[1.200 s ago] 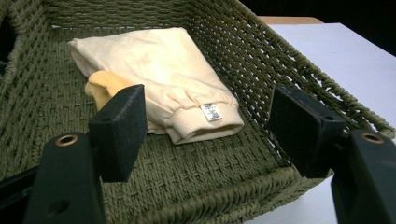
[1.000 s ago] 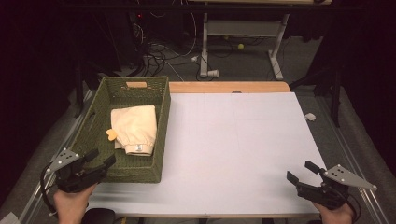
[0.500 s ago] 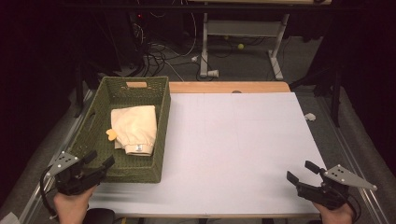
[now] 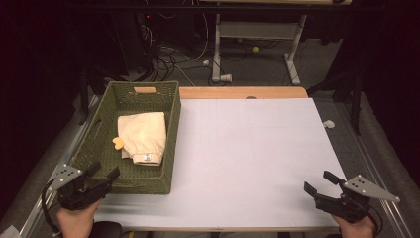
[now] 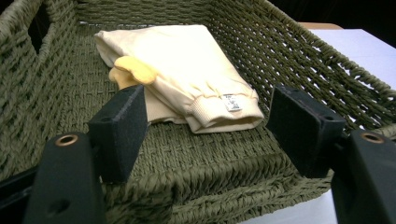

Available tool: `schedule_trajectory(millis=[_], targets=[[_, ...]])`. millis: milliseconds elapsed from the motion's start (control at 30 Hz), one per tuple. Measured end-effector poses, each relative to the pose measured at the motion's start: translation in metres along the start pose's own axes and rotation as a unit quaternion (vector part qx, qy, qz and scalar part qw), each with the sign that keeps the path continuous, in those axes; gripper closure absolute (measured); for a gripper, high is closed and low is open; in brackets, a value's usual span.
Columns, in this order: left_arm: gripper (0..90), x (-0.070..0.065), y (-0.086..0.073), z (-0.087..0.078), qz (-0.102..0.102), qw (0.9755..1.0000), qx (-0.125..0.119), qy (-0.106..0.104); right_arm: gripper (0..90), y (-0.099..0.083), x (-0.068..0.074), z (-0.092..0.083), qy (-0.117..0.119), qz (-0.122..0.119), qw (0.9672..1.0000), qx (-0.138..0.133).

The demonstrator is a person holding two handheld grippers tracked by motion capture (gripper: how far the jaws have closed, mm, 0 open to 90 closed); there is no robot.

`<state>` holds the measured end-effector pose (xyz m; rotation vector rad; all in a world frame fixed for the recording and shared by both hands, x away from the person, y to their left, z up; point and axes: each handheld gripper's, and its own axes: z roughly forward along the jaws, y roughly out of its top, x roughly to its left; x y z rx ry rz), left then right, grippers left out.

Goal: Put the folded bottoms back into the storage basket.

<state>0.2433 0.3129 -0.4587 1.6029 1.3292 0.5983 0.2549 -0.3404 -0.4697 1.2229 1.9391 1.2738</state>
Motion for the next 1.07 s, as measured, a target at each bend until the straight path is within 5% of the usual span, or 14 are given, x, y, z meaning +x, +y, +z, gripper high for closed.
schedule_trajectory(millis=[367, 1067], targets=[[27.1, -0.0039, -0.0054, 0.0003, 0.021, 0.9995, -0.016, 0.017, 20.5, 0.0001, 0.0002, 0.0001, 0.001, -0.001, 1.0000, 0.001], [27.1, -0.0031, -0.0067, -0.0029, 0.009, 0.9995, -0.026, 0.014, 20.7, -0.0003, -0.0009, -0.0006, 0.004, 0.003, 1.0000, -0.001]])
